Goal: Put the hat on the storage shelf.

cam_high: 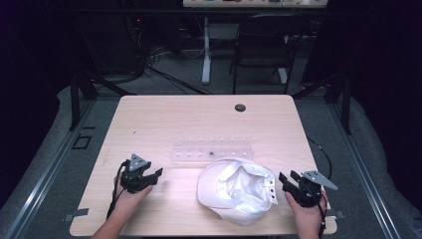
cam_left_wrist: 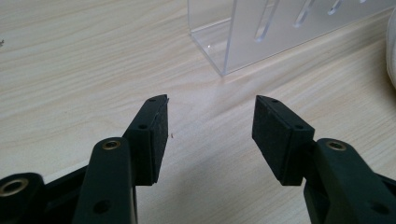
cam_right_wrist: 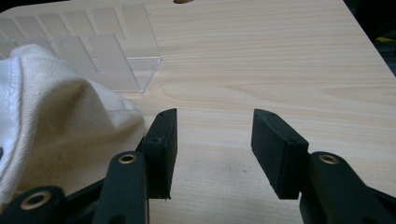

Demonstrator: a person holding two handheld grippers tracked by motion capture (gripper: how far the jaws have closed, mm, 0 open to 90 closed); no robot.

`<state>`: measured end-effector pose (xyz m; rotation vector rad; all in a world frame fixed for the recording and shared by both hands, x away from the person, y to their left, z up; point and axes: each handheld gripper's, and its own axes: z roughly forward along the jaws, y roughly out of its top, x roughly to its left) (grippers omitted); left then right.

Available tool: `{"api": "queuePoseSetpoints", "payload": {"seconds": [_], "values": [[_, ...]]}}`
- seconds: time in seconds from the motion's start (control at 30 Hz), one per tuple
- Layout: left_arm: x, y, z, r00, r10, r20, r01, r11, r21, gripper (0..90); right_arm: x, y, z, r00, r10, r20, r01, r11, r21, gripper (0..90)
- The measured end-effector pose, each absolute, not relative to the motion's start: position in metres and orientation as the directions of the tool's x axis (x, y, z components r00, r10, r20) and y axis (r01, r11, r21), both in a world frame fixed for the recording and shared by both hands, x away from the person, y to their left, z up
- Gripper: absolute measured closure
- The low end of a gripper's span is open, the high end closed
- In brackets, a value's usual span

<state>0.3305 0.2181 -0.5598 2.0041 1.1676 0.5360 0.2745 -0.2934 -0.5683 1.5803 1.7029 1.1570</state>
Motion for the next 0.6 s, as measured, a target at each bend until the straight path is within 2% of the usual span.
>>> {"api": "queuePoseSetpoints", "payload": {"seconds": [0.37,0.6], "values": [[0.327,0.216,-0.556,0.508,0.862,-0.007,0.548,-0.317,0.774,47.2,0.269,-0.294,-0.560,-0.164,0.973,0.163,0.515,-0.056,0.855,51.0],[0.326,0.212,-0.556,0.522,0.853,-0.005,0.537,-0.323,0.779,47.3,0.273,-0.291,-0.546,-0.180,0.966,0.183,0.573,-0.048,0.818,53.9]]}}
